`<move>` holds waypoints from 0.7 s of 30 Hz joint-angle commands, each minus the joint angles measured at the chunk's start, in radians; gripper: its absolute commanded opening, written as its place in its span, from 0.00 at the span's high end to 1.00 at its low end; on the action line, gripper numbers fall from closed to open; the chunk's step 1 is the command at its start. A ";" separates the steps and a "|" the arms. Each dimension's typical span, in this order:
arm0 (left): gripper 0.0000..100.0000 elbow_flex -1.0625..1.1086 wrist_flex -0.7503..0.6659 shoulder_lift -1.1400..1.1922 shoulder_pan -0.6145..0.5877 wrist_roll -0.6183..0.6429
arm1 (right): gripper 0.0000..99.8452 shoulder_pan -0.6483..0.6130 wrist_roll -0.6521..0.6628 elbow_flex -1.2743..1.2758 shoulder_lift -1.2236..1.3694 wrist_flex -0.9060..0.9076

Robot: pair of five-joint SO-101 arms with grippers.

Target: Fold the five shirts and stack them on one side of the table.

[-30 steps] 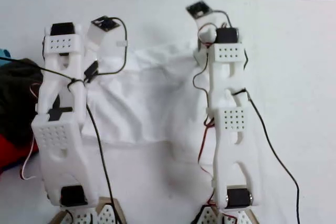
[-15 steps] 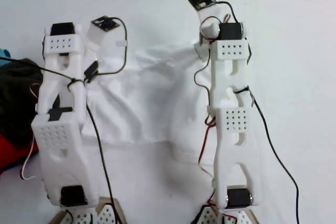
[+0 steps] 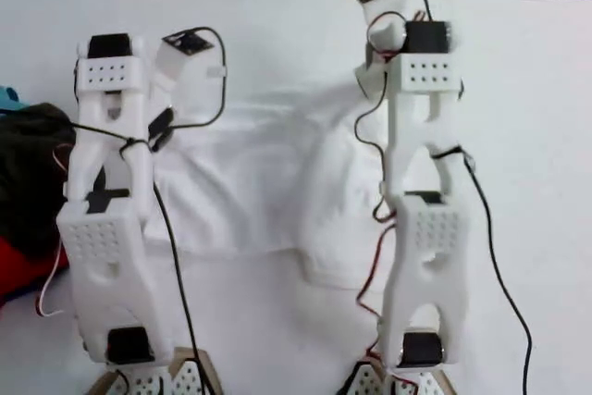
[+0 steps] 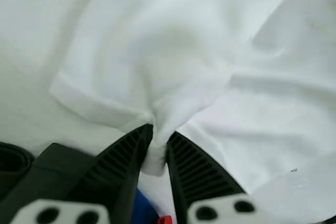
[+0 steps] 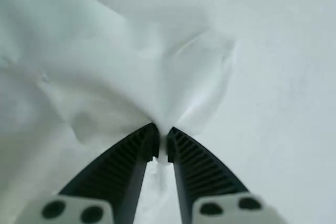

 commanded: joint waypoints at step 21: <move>0.97 1.063 -0.219 -0.763 0.003 -0.172 | 0.98 0.127 0.224 1.786 -1.316 -0.381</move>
